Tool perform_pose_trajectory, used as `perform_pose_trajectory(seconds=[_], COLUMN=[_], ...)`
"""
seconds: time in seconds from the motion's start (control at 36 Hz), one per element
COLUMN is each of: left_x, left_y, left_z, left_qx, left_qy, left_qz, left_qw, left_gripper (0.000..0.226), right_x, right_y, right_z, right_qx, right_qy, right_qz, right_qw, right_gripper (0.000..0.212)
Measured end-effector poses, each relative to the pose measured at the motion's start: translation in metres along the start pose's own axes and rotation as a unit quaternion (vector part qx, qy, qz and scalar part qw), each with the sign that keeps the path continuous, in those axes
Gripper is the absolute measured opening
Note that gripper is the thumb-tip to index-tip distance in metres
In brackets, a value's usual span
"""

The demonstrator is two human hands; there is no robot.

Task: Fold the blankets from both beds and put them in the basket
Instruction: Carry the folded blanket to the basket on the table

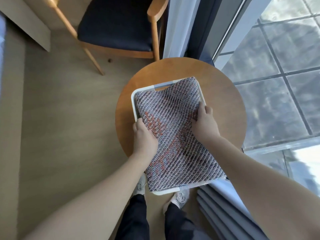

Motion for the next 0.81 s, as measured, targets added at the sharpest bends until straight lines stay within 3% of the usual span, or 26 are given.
perform_pose_trajectory(seconds=[0.06, 0.14, 0.31, 0.42, 0.56, 0.81], left_x=[-0.001, -0.01, -0.004, 0.016, 0.053, 0.059], left_y=[0.003, 0.01, -0.022, -0.029, -0.043, -0.047], left_z=[-0.005, -0.016, -0.028, -0.022, -0.019, -0.03], left_qx=[-0.058, -0.167, -0.338, -0.292, -0.307, -0.355], left_qy=[0.029, -0.023, -0.138, -0.147, -0.185, -0.181], left_qz=[-0.097, -0.19, -0.21, -0.241, -0.29, -0.298], left_qw=[0.993, 0.967, 0.907, 0.914, 0.887, 0.867], left_gripper=[0.055, 0.06, 0.067, 0.069, 0.075, 0.071], right_x=[-0.003, -0.018, -0.017, 0.038, 0.097, 0.097], right_y=[-0.006, -0.011, 0.021, 0.035, 0.048, 0.056], right_z=[-0.006, -0.009, -0.014, -0.011, -0.015, -0.025], right_qx=[0.082, 0.164, 0.231, 0.197, 0.199, 0.218], right_qy=[0.022, 0.032, -0.038, -0.03, -0.038, -0.024], right_qz=[0.085, 0.174, 0.164, 0.157, 0.137, 0.133], right_qw=[0.993, 0.97, 0.958, 0.967, 0.969, 0.967], right_gripper=[0.069, 0.064, 0.062, 0.064, 0.074, 0.073])
Point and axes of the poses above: each hand's wrist, its own x-axis away from the middle knuckle, its own z-axis out of the back of the hand, y = z × x, the point moved 1 cm from there along -x, towards the middle knuckle, and after that the axes turned 5 degrees about y, right-handed, at the moved point
